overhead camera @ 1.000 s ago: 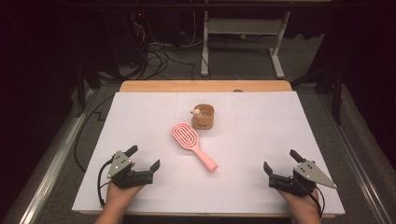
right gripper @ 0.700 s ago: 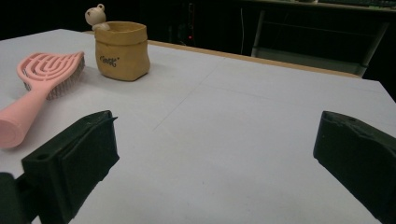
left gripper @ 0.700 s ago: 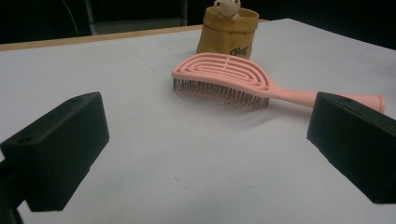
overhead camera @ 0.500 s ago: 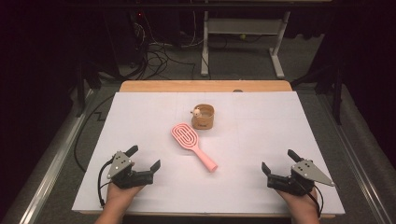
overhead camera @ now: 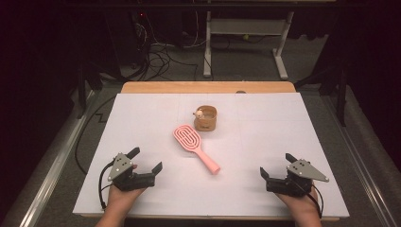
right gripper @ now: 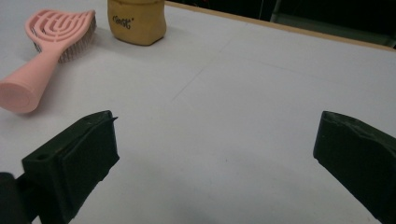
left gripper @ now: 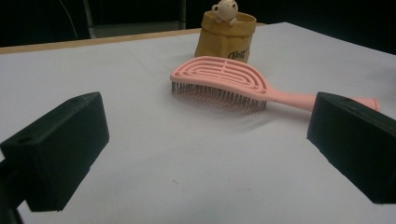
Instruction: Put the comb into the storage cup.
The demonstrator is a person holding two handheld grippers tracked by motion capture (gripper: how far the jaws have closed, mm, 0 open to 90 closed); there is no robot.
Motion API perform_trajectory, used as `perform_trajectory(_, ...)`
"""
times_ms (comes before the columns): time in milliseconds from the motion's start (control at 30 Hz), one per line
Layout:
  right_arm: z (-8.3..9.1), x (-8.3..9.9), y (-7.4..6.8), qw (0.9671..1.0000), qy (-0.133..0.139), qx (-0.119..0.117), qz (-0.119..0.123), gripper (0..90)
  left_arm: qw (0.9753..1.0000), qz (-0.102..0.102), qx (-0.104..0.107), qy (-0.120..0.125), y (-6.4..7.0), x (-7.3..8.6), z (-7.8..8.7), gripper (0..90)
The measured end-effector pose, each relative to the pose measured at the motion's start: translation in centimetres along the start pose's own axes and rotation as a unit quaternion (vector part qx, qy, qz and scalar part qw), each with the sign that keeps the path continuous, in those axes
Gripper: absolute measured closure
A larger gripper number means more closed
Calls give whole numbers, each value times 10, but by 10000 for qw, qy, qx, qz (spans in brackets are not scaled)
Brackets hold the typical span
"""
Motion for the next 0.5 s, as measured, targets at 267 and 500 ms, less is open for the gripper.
perform_trajectory(267,-3,2,-2,9995,-276,-161,-20,2,10000,-12,17,-11,1,0,0,0)
perform_trajectory(500,-6,1,-7,9987,-367,-340,-1,1,10000,-20,21,5,0,0,0,0)
Point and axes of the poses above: each handheld gripper's, and its own axes: z roughly backward along the jaws, x roughly out of its underside, y roughly to its right, the point moved 3 cm from there along -z, roughly forward along the jaws, and after that the axes turned 9 degrees about z, right-handed, at the moved point
